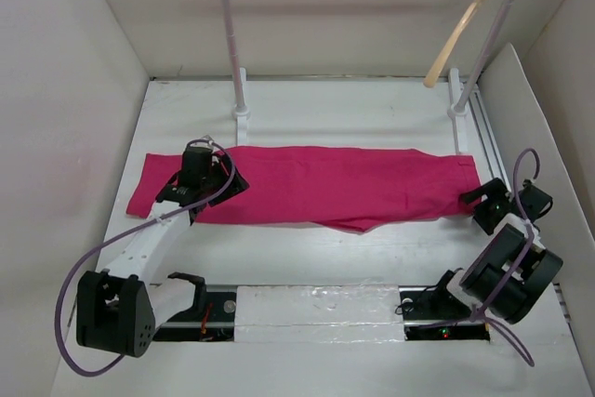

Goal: Place the trousers on the hanger
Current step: Fold the trousers at the center of the board.

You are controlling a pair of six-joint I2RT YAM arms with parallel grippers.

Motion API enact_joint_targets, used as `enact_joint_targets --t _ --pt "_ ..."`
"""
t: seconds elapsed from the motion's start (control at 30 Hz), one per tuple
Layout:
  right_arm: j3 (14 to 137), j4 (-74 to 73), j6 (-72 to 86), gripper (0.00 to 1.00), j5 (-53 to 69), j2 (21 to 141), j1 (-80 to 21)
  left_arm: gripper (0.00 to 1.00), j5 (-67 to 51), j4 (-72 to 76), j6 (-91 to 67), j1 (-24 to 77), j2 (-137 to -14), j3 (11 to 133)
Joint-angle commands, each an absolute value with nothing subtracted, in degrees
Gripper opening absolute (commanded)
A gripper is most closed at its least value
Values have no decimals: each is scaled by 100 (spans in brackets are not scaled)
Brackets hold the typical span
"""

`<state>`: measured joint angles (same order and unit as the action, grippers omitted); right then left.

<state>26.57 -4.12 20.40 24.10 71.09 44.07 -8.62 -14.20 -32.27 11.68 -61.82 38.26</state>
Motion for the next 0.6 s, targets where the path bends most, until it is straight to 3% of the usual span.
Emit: enact_joint_targets --t 0.0,0.1,0.13,0.2,0.4,0.57 --pt "2549 -282 2487 76 2048 7514 4018 51 -784 -1038 -3120 1300 -6310 3965" --pt "2558 -194 2698 38 1872 7576 3806 46 -65 -1063 -3208 2054 -6801 4086" --pt "2592 -176 2707 15 1863 7498 3806 45 217 -1107 -3269 2300 -6890 4130" --pt "2741 -332 2646 0 1802 7305 3806 37 447 -1073 -3471 2864 -7057 4218" --pt "4040 -1781 1830 0 1152 5725 3245 23 509 -747 -3718 3382 -7671 4341" --pt "4561 -2653 1757 0 740 5055 2138 21 659 -651 -3753 3866 -8181 4605"
